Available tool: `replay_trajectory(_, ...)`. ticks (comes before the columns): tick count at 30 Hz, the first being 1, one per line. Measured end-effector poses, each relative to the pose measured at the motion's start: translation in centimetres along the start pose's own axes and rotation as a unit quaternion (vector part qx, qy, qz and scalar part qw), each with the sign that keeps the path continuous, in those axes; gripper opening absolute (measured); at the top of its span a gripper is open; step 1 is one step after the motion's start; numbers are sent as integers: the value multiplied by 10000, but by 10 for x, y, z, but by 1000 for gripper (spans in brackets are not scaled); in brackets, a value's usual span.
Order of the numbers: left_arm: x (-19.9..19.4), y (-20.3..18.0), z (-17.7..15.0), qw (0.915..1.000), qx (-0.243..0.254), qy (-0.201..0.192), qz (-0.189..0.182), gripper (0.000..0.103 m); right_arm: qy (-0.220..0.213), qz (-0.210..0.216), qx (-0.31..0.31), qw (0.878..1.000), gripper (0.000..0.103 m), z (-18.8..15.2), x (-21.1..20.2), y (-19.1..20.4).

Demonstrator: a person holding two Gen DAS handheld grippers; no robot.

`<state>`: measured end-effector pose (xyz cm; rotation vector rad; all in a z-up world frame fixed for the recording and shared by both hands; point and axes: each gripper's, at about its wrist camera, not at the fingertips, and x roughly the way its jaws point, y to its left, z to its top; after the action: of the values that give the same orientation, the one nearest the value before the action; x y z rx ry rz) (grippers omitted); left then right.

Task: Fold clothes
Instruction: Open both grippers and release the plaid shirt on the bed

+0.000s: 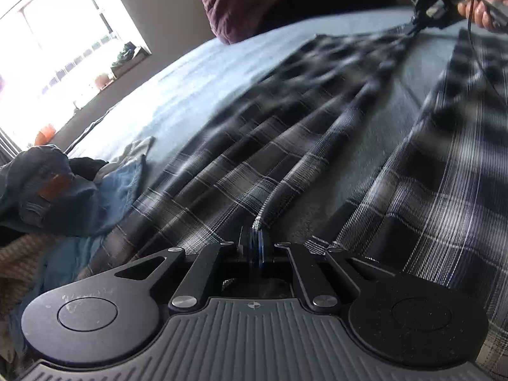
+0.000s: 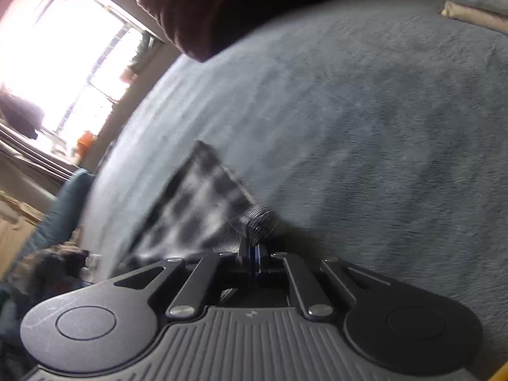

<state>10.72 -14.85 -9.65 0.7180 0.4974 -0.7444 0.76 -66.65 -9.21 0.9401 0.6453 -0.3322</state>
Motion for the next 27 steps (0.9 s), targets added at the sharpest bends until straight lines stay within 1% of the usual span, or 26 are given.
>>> replay_trajectory(2, -5, 5, 1, 9999, -132, -2, -84, 4, 42, 0, 70, 10000, 16, 5, -8, -2)
replay_trajectory(3, -9, 8, 0, 9997, -191, -41, -133, 5, -7, -69, -20, 10000, 26, 9, -15, -1)
replay_trajectory(4, -14, 10, 0, 9996, -214, -92, -169, 12, -125, -208, -193, 9995, 38, 13, -26, 1)
replay_trajectory(5, -19, 13, -1, 9994, -235, -129, -198, 18, -238, -336, -347, 9985, 41, 17, -35, 2)
replay_trajectory(6, -24, 15, -2, 9993, -256, -167, -228, 25, -384, -427, -481, 9972, 41, 21, -44, 3)
replay_trajectory(8, -32, 20, -2, 9986, -359, -259, -300, 27, -657, -587, -746, 9933, 41, 31, -60, 6)
replay_trajectory(10, -39, 24, 3, 9965, -608, -388, -415, 29, -679, -470, -982, 9917, 41, 44, -56, 17)
replay_trajectory(12, -39, 31, 8, 9932, -947, -509, -441, 31, -509, -150, -1259, 9906, 46, 51, -35, 39)
replay_trajectory(13, -36, 34, 10, 9915, -1100, -542, -425, 31, -347, 137, -1432, 9890, 49, 55, -16, 52)
replay_trajectory(15, -23, 36, 16, 9897, -1320, -479, -281, 31, -235, 421, -1583, 9862, 57, 61, 16, 72)
replay_trajectory(16, -15, 36, 18, 9895, -1381, -378, -172, 31, -191, 487, -1686, 9843, 58, 67, 36, 82)
replay_trajectory(18, 2, 36, 19, 9888, -1486, -147, 7, 31, -142, 403, -1758, 9835, 59, 78, 72, 94)
replay_trajectory(19, 10, 37, 18, 9883, -1524, -35, 81, 31, -118, 354, -1793, 9831, 63, 83, 89, 99)
replay_trajectory(21, 20, 35, 14, 9870, -1594, 88, 174, 31, -72, 196, -1856, 9824, 64, 89, 115, 101)
replay_trajectory(24, 27, 33, 9, 9853, -1694, 51, 229, 31, -7, 77, -1991, 9800, 65, 91, 145, 102)
replay_trajectory(27, 28, 32, 7, 9823, -1852, -8, 278, 31, 149, -100, -2320, 9725, 65, 81, 159, 102)
